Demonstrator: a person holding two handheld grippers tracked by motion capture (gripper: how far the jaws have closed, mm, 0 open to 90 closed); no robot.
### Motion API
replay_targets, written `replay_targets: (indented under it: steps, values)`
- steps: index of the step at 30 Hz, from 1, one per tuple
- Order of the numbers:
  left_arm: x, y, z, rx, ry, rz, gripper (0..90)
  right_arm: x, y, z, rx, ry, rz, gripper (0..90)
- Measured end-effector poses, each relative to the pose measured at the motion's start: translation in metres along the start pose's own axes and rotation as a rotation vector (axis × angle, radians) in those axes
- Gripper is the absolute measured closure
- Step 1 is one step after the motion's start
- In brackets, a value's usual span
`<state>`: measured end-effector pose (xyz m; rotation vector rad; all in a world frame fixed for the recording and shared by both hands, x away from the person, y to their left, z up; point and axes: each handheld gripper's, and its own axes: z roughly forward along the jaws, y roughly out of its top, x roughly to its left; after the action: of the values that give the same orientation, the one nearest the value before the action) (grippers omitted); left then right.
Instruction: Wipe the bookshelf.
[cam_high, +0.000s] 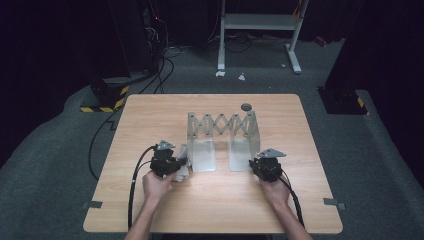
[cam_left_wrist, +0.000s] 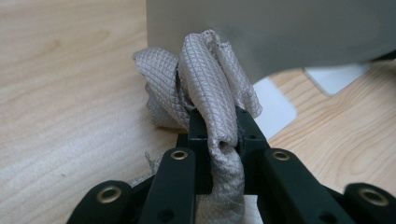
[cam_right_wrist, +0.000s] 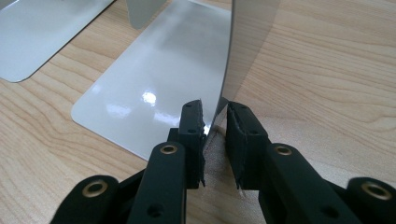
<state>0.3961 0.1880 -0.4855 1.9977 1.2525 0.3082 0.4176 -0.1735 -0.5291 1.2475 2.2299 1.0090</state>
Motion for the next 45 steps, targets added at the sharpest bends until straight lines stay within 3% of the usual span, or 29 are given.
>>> replay_targets:
  steps: [8, 10, 15, 20, 23, 31, 39, 45]
  values:
    - [-0.004, -0.011, 0.019, 0.081, 0.007, 0.006, 79.7, 0.0, 0.0, 0.0, 0.0, 0.0, 0.0, 76.9]
    - [-0.004, -0.011, 0.019, 0.078, 0.006, 0.001, 79.7, 0.0, 0.0, 0.0, 0.0, 0.001, 0.0, 76.8]
    - [-0.004, -0.004, 0.007, 0.034, -0.009, -0.004, 79.7, 0.0, 0.0, 0.0, 0.0, 0.001, 0.0, 76.8]
    - [-0.005, 0.006, -0.017, -0.048, -0.04, -0.024, 79.7, 0.0, 0.0, 0.0, 0.0, 0.0, 0.0, 76.8]
    - [-0.007, 0.015, -0.035, -0.091, -0.043, 0.005, 79.7, 0.0, 0.0, 0.0, 0.0, 0.0, -0.001, 76.8]
    - [-0.011, 0.028, -0.058, -0.16, -0.052, 0.019, 79.5, 0.0, 0.0, 0.0, 0.0, 0.001, -0.001, 76.8]
    - [-0.016, 0.04, -0.078, -0.213, -0.049, 0.04, 79.5, 0.0, 0.0, 0.0, 0.0, 0.002, -0.001, 76.7]
    - [-0.014, 0.039, -0.07, -0.192, -0.043, 0.04, 79.6, 0.0, 0.0, 0.0, 0.0, 0.003, -0.001, 76.7]
